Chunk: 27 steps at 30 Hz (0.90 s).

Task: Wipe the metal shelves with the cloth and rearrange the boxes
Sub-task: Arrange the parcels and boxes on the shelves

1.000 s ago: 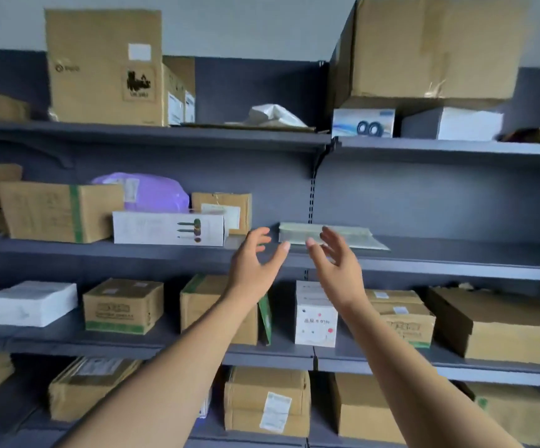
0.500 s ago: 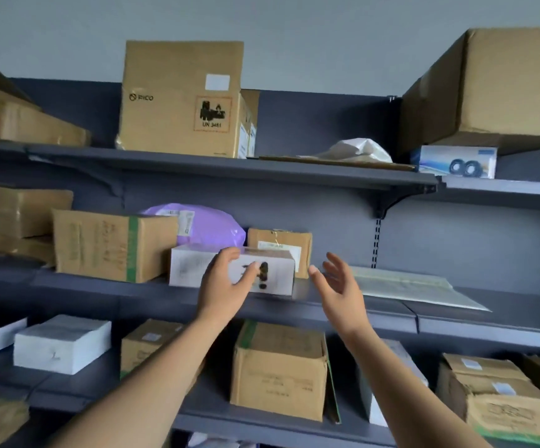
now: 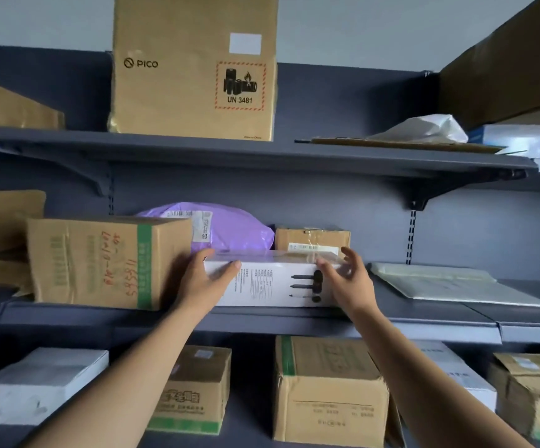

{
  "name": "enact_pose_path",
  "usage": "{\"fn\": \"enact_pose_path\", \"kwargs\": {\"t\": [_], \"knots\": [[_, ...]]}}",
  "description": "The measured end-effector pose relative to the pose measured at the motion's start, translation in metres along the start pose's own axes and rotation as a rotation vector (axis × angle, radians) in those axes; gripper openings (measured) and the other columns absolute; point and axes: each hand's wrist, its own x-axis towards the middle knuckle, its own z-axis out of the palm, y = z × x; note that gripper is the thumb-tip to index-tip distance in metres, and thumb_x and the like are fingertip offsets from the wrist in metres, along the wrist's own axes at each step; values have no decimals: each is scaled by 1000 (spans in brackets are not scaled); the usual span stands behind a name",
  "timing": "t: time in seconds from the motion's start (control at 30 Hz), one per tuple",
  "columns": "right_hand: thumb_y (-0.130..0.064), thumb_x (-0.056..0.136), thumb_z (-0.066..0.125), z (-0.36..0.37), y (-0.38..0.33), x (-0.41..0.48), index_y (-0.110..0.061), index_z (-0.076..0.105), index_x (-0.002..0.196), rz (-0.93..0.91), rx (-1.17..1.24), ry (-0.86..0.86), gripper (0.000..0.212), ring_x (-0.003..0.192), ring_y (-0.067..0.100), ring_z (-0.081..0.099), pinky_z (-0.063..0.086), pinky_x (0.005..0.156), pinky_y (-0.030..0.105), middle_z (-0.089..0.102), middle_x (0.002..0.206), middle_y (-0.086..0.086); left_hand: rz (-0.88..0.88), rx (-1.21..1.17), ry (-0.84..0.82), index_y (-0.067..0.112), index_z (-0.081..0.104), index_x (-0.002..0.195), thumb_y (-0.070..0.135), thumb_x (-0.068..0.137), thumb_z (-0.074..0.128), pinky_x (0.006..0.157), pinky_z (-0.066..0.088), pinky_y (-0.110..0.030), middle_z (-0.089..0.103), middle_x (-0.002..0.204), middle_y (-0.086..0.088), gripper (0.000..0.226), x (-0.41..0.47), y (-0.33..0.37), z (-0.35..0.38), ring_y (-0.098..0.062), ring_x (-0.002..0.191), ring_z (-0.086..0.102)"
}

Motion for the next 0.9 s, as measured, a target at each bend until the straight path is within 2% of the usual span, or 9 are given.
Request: {"fn": "enact_pose_path", "kwargs": {"t": [0.03, 0.1, 0.23, 0.37, 0.43, 0.53, 0.63, 0.8, 0.9], "knots": [[-55, 85, 73, 2, 3, 3, -26, 46, 147, 25, 5, 15, 74, 117, 21, 56, 41, 95, 29, 59, 121, -1, -7, -11, -29, 29, 49, 136, 50, 83, 76, 75, 51, -26, 55, 132, 6, 63, 5, 1, 2, -20, 104, 63], [-60, 82, 73, 7, 8, 7, -26, 42, 148, 47, 0, 27, 80, 125, 23, 54, 43, 102, 33, 59, 129, 0, 1, -34, -52, 28, 51, 135, 49, 84, 76, 69, 48, -24, 57, 128, 7, 60, 13, 0, 5, -12, 93, 64], [-65, 81, 72, 11, 13, 12, -28, 39, 149, 65, -38, 18, 85, 128, 23, 53, 42, 102, 33, 58, 136, 2, 9, -74, -69, 32, 54, 131, 50, 82, 78, 78, 51, -29, 61, 118, 11, 57, 22, -5, 6, -4, 89, 62], [-60, 83, 72, 10, 12, 10, -26, 39, 150, 56, -37, 28, 82, 129, 20, 51, 39, 96, 28, 56, 133, -4, 28, -59, -104, 39, 56, 125, 73, 61, 72, 95, 53, -41, 57, 125, 18, 75, 25, -12, 1, -12, 107, 62], [-58, 84, 72, 11, 11, 7, -26, 39, 150, 53, -29, 27, 80, 132, 18, 48, 35, 94, 25, 53, 133, -7, 45, -66, -98, 38, 57, 123, 76, 57, 69, 96, 53, -41, 57, 123, 22, 77, 25, -15, 0, -11, 110, 61], [-57, 84, 73, 10, 11, 0, -25, 41, 149, 33, -31, 33, 80, 133, 16, 46, 35, 96, 25, 53, 139, -7, 56, -116, -91, 38, 58, 121, 66, 66, 75, 88, 51, -34, 57, 120, 28, 64, 24, -16, -1, -2, 103, 61], [-53, 85, 75, 7, 11, -6, -25, 44, 148, 22, -30, 35, 75, 125, 10, 46, 34, 94, 23, 53, 130, -11, 54, -133, -66, 36, 59, 120, 46, 82, 80, 77, 47, -27, 60, 118, 24, 45, 21, -16, -3, 1, 97, 60], [-52, 85, 75, 4, 2, -19, -29, 48, 143, 39, -38, 28, 68, 121, 8, 44, 34, 91, 24, 53, 123, -12, 12, -218, -77, 35, 57, 122, 40, 84, 80, 76, 48, -31, 65, 111, 14, 45, 12, -12, -7, -10, 95, 63], [-50, 86, 75, -3, -3, -31, -29, 47, 144, 39, -28, 29, 68, 131, 13, 45, 34, 94, 25, 55, 127, -10, -2, -245, -62, 33, 57, 122, 35, 87, 78, 70, 46, -27, 65, 106, 12, 41, 0, -2, -10, -8, 90, 61]]}}
